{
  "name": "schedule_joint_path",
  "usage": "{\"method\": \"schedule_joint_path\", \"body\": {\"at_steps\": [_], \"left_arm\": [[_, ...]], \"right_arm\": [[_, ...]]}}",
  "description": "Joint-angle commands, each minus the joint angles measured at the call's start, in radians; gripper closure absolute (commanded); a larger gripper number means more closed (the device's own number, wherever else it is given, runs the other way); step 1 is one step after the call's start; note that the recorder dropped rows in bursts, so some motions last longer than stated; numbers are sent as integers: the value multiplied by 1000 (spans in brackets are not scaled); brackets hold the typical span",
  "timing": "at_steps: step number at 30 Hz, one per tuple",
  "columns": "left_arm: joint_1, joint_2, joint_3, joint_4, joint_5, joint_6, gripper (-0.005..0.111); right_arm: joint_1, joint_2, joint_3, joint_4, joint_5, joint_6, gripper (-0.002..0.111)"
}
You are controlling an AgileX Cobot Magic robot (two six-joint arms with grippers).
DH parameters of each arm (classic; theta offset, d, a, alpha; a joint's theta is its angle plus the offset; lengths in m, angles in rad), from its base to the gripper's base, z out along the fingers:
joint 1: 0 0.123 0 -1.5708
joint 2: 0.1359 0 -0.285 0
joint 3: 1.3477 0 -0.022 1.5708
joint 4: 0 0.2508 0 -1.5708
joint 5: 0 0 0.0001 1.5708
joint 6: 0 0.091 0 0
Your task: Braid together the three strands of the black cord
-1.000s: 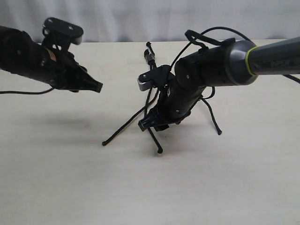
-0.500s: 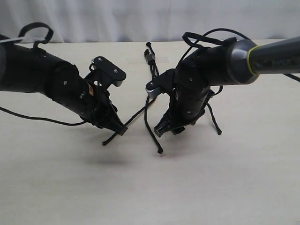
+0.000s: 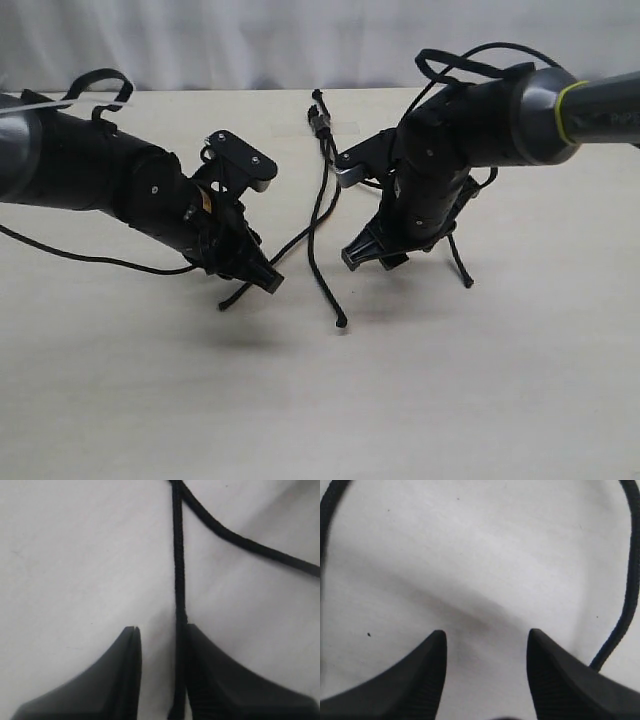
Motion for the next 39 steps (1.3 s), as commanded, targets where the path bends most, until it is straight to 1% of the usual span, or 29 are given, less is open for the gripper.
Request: {"method": "schedule_joint_path", "body": {"at_steps": [1,2,6,10,11,12,14,15,17,19,21,22,25,29,32,35,39], "left_arm": [[-25,9,1,-11,-14,9,78],[-25,21,1,-11,-17,9,78],[-22,84,1,-6,-95,9,78],[-18,100,1,15,-95,9,79],[-18,102,1,15,-89,9,80],[-18,105,1,15,-84,11,85],[-18,107,1,40,-75,17,101],[-18,107,1,40,-72,17,107],[-18,107,1,40,-72,28,107],[-17,101,1,41,-72,30,107],[-7,81,1,42,-67,30,107],[3,65,1,42,-58,30,107],[42,8,1,34,-45,30,107],[93,-28,1,17,-55,23,107],[109,-30,1,13,-78,23,107],[109,-34,1,14,-88,23,107],[109,-61,1,14,-88,23,107]], "right_arm": [[-4,-12,-3,-7,5,6,61],[-4,-12,-3,-7,5,6,61],[-4,-13,-3,-7,5,4,61],[-4,-13,-3,16,5,4,61],[-4,-13,-3,16,5,4,61],[-4,-13,-3,16,5,4,61],[-4,-13,-3,16,7,4,61],[-4,-13,-3,16,9,4,61],[-4,-13,-3,27,11,4,61],[-4,-13,-3,61,11,-1,66],[-4,-14,-3,98,11,-15,73],[-4,-16,-3,123,11,-31,78],[-4,-15,-3,164,8,-54,87],[-2,-15,-3,208,-9,-54,95],[-2,-15,-3,233,-51,-54,93],[2,-15,-3,252,-90,-54,86],[44,-15,-3,255,-127,-54,67]]}}
